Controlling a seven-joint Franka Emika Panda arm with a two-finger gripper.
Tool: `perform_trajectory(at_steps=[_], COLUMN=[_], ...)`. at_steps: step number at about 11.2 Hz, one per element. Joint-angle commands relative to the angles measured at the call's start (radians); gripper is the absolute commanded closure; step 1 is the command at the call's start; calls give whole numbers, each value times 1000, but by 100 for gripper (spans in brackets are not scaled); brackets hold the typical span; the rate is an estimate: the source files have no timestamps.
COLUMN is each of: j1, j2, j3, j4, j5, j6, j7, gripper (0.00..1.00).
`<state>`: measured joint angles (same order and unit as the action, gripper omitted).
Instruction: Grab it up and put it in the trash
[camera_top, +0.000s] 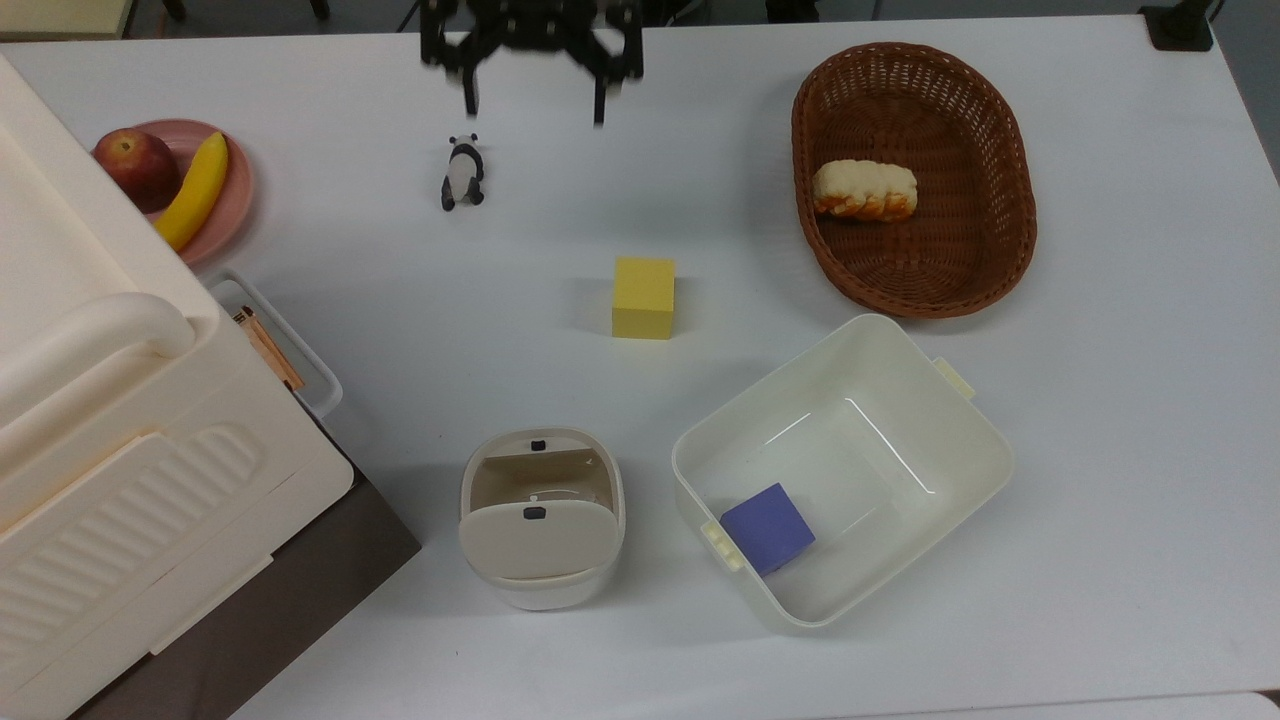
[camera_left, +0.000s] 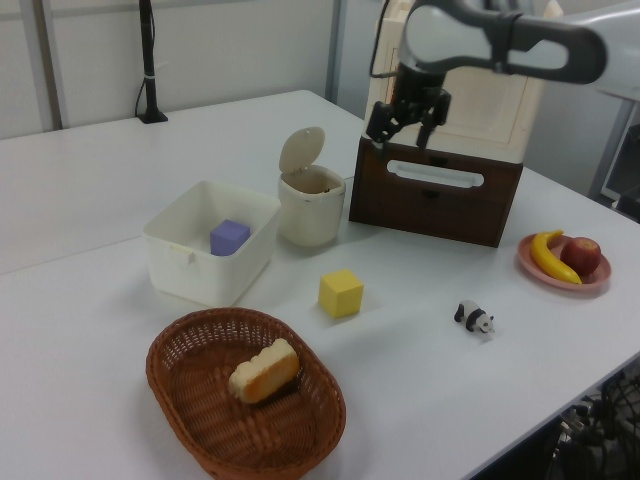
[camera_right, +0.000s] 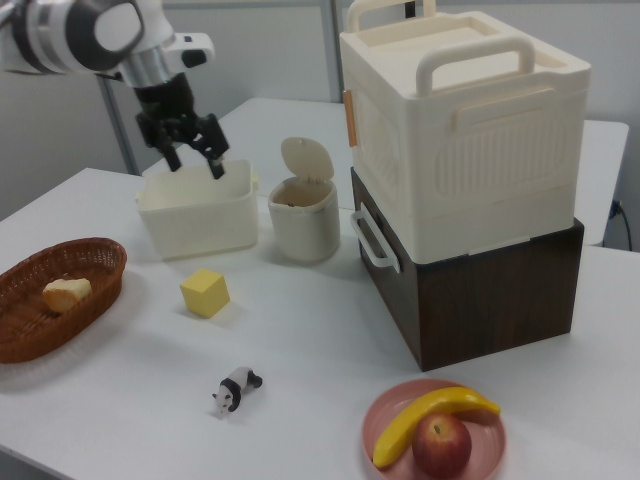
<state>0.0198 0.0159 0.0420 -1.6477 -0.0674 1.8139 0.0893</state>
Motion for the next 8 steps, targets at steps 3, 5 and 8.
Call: perform_trajectory(at_steps=[3, 5, 8], j1=[66, 62, 62], j2=[-111, -108, -109], j3=[-51, -59, -71], j4=[-67, -63, -61], j5=[75, 77, 77], j6=[-136, -128, -128], j7=[10, 3, 3], gripper=[0, 0, 0])
